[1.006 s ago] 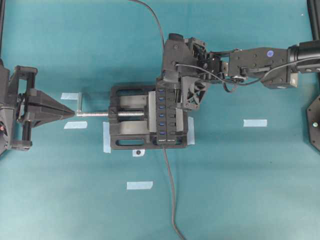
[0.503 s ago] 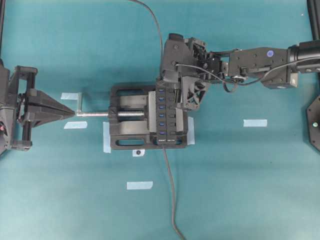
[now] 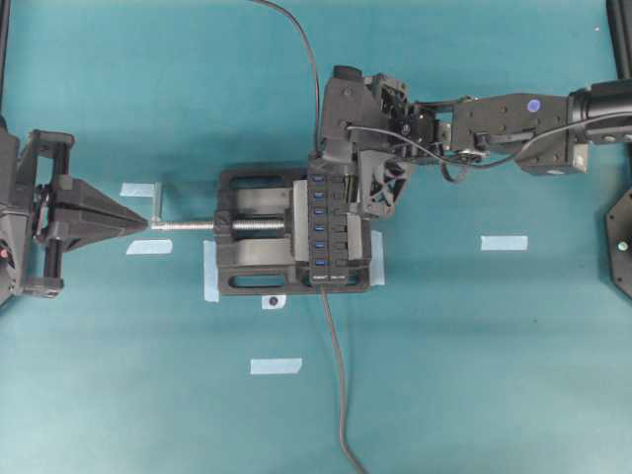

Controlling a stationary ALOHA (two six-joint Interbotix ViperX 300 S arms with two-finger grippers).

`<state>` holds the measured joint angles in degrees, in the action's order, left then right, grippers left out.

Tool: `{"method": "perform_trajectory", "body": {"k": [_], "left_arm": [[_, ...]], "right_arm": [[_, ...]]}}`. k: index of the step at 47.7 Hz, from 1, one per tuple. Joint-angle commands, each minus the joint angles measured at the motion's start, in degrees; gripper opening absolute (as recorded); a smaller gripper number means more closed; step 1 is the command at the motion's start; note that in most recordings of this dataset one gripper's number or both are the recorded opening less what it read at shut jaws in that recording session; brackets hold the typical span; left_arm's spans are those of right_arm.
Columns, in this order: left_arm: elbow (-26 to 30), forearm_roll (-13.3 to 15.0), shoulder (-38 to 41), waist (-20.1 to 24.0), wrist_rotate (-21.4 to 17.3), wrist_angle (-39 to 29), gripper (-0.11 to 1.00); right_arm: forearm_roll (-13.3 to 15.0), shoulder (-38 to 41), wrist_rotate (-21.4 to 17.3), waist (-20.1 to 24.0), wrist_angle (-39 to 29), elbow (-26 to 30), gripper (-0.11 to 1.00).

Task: Insert the USB into the second port from the front of the fixed hub.
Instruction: 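Pull the USB plug out of the rear port with the right gripper, then carry the USB plug along the hub toward the front ports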

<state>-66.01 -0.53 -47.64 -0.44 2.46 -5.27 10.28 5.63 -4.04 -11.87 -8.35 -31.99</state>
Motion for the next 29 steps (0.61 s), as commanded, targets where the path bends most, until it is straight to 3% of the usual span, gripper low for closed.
{"method": "perform_trajectory", "body": {"k": [1,29], "left_arm": [[1.6,-0.1,0.2,-0.1,0.1,0.3,0.00],[2.0,-0.1,0.3,-0.1,0.0,0.3,0.00]], "right_arm": [[-0.2,-2.4,-0.1,0.4,0.2,1.6,0.04],[-0.2,-4.8,-0.2,0.7,-3.2,2.4,0.04]]}}
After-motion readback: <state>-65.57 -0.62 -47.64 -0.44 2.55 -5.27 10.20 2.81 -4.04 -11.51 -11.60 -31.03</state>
